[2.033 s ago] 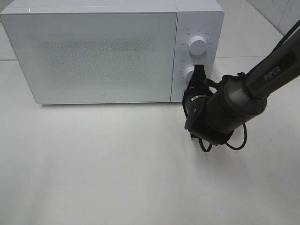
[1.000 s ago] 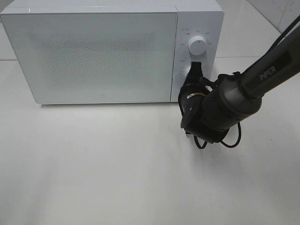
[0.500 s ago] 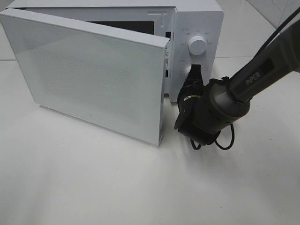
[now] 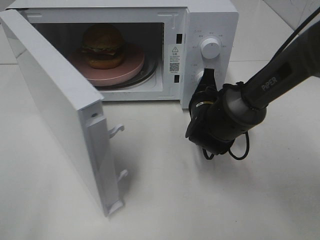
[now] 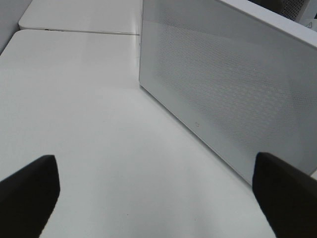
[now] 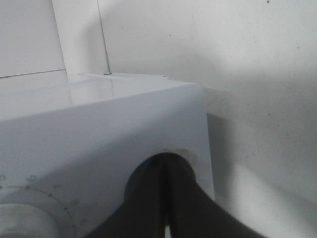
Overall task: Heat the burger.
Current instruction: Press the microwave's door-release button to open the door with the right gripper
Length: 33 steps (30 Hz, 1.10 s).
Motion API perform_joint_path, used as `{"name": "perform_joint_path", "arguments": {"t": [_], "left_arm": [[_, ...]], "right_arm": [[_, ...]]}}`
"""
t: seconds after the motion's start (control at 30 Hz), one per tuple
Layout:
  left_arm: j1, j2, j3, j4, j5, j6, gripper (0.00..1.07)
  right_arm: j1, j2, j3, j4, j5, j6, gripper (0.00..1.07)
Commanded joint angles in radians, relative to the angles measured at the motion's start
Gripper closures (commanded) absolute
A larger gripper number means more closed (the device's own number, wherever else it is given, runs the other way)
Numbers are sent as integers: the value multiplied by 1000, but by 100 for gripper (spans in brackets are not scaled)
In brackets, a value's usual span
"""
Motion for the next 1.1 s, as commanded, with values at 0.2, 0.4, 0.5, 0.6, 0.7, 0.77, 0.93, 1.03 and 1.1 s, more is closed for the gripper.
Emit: {"name": "perform_joint_path", "arguments": {"t": [0.2,0.4,0.5,0.6,0.7,0.77,0.93,1.03,1.1], "left_arm": [[5,-9,0,-7,-12,-3,9],[5,-9,0,-7,-12,-3,9],[5,-9,0,-7,-12,-3,9],[5,-9,0,-7,-12,-3,9],[5,-9,0,-7,-12,-3,9],[5,-9,0,-7,-12,-3,9],[5,-9,0,-7,-12,-3,9],[5,-9,0,-7,-12,-3,9],[5,-9,0,-8,-12,-3,9]], "right_arm": [[-46,-24,-65,-129,-145,-25,107],[-37,-24,-64,-126,-88,-38,107],[-30,-25,-54,-126,-92,-37,107],[-22,-36,-31,-114,-80,-37,107],[-22,-50,-2,-106,-53,-38,107],[-17,-61,13,-110,-38,-40,107],[4,-92,52,-92,63,-71,107],[8,-105,69,-92,97,-93,107],[12,-125,95,-83,129,-133,107]]}}
